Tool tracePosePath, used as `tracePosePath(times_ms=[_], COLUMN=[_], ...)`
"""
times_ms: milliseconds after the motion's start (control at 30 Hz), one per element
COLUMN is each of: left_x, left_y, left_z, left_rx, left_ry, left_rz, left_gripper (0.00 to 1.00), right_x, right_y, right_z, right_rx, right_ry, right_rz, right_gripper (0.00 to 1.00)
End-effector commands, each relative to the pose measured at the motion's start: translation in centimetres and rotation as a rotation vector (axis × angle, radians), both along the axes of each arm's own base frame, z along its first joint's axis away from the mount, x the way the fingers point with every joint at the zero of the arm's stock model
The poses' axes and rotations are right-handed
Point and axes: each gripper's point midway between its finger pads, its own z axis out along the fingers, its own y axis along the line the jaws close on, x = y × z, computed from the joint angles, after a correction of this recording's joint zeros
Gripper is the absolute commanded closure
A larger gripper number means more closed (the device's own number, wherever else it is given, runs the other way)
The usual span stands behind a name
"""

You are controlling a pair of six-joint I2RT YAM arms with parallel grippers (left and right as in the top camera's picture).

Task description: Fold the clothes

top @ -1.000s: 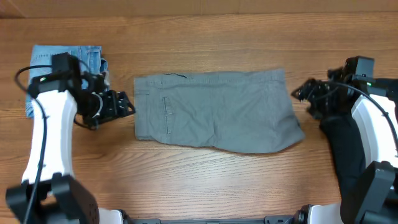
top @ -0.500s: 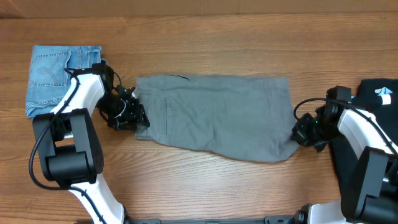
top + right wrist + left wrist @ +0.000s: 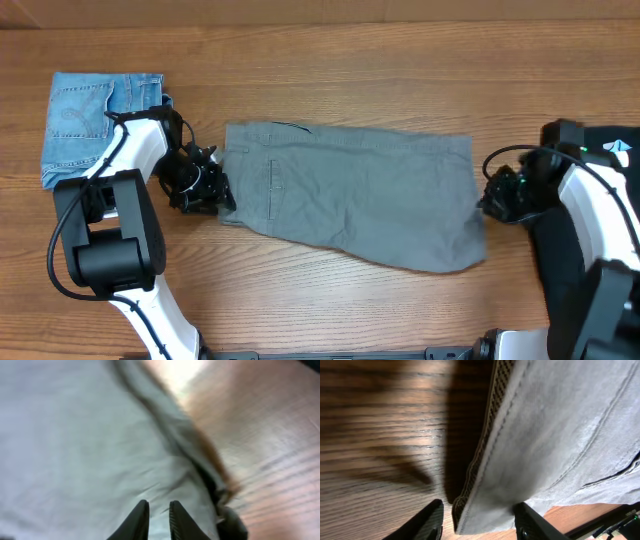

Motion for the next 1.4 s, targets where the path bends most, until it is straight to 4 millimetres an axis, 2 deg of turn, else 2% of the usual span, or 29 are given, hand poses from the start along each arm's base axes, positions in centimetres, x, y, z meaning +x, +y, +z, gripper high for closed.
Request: tracePosePath(times_ms=[0,33,67,100,167,200,267,300,367,500,600,733,767,833,867,1000,1033,1067,1167,1300,1367], left_x=[0.0,0.2,0.4,0.6,1.4,1.8,1.9,1.8,1.6,3.3,4.2,4.3,4.2,4.1,3.7,2.4,2.0,1.2,-0.2,-1.5,-1.4], left_y=[-0.8,-1.6,-1.7,-1.6,-1.7,-2.3,-3.0,-3.4,-3.2,-2.4,-4.3,-8.0,-10.5,-12.8,-14.4,-17.4,-17.5,-16.6,-14.0,-7.9,-6.0], left_z=[0.3,0.8,1.0,1.1,1.3,1.6,2.1,2.6,3.9,8.3,9.6,9.0,8.5,7.6,6.2,3.5,2.9,1.3,-0.8,-2.7,-2.8], left_rx=[-0.065,-0.114,-0.123,-0.121,-0.130,-0.169,-0.214,-0.251,-0.267,-0.271,-0.270,-0.272,-0.273,-0.250,-0.203,-0.170,-0.151,-0.063,0.065,0.269,0.281], left_ry=[0.001,-0.007,-0.017,-0.020,-0.040,-0.058,-0.061,-0.062,-0.054,-0.088,-0.133,-0.172,-0.192,-0.189,-0.174,-0.171,-0.166,-0.136,-0.090,-0.010,0.010], left_rz=[0.013,0.028,0.032,0.037,0.062,0.072,0.083,0.071,0.053,0.037,-0.039,-0.153,-0.216,-0.230,-0.226,-0.244,-0.247,-0.232,-0.224,-0.165,-0.113], left_gripper=[0.81,0.82,0.71,0.67,0.58,0.57,0.76,0.80,0.80,0.77,0.75,0.75,0.77,0.80,0.81,0.84,0.84,0.85,0.87,0.89,0.91], right_x=[0.8,0.8,0.9,0.9,0.9,0.7,0.0,-0.6,-1.9,-5.2,-6.1,-5.9,-6.0,-6.1,-6.3,-6.3,-6.4,-6.6,-7.2,-7.1,-7.1], right_y=[4.2,5.3,6.9,7.7,10.2,11.1,12.4,13.0,13.4,11.6,11.2,11.2,11.2,11.1,11.1,11.0,10.9,10.1,7.5,4.4,2.7], right_z=[3.2,3.3,3.6,3.7,2.9,2.1,0.4,-0.8,-2.9,-7.6,-8.9,-8.9,-9.0,-8.9,-8.9,-8.9,-9.0,-9.2,-9.6,-9.7,-9.6], right_rx=[0.136,0.158,0.191,0.203,0.188,0.175,0.162,0.160,0.166,0.104,0.084,0.082,0.081,0.081,0.081,0.073,0.066,0.015,-0.129,-0.152,-0.136], right_ry=[-0.131,-0.138,-0.171,-0.187,-0.204,-0.197,-0.172,-0.143,-0.077,0.128,0.210,0.223,0.223,0.234,0.248,0.258,0.263,0.291,0.350,0.379,0.393], right_rz=[0.160,0.192,0.265,0.304,0.415,0.451,0.497,0.506,0.517,0.465,0.405,0.359,0.360,0.347,0.332,0.312,0.307,0.272,0.190,0.061,-0.019], right_gripper=[0.94,0.96,0.96,0.96,0.96,0.96,0.96,0.95,0.94,0.95,0.95,0.95,0.94,0.95,0.95,0.96,0.96,0.96,0.96,0.96,0.96])
